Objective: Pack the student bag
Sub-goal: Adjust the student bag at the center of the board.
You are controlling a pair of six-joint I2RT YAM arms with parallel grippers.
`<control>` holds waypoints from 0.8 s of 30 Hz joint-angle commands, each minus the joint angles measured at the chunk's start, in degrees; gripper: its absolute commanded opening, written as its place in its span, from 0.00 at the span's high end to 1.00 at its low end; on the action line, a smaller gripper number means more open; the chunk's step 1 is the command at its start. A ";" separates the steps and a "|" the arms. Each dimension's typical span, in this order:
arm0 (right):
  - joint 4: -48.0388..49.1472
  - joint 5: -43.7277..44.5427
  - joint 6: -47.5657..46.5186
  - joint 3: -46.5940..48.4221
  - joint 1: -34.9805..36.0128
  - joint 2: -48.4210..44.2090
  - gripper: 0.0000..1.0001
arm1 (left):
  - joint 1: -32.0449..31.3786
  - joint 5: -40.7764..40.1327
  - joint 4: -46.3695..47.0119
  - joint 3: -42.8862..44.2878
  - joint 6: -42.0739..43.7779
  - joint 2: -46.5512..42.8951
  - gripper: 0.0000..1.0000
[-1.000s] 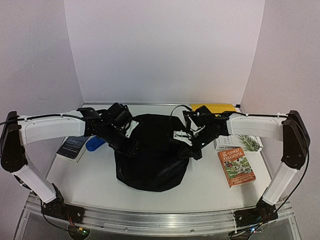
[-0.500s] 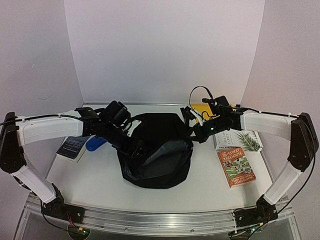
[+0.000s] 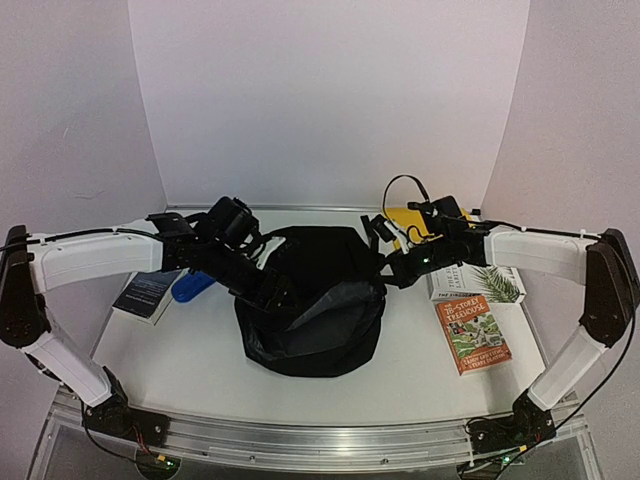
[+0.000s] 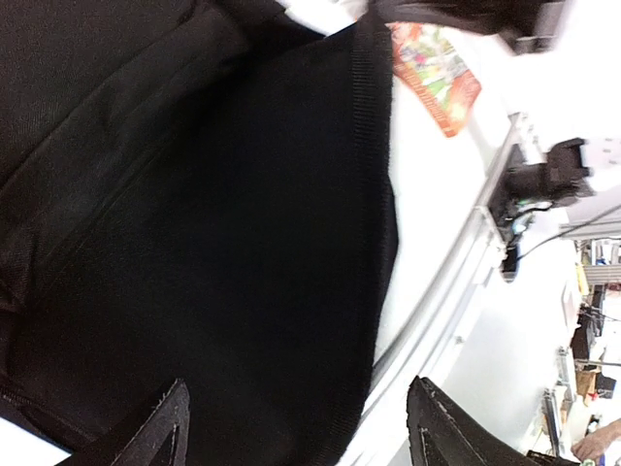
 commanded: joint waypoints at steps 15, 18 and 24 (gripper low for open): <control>5.41 1.65 9.24 -3.27 -2.59 -3.13 1.00 | -1.84 -9.54 -5.04 6.01 6.54 4.03 0.69; 6.45 3.37 9.94 -3.85 -2.84 -4.12 1.00 | -0.02 -14.96 -4.30 9.74 6.06 4.34 0.99; 10.14 10.40 11.46 -2.52 -2.81 -3.96 1.00 | 8.72 -16.75 -5.12 23.02 7.27 13.04 0.99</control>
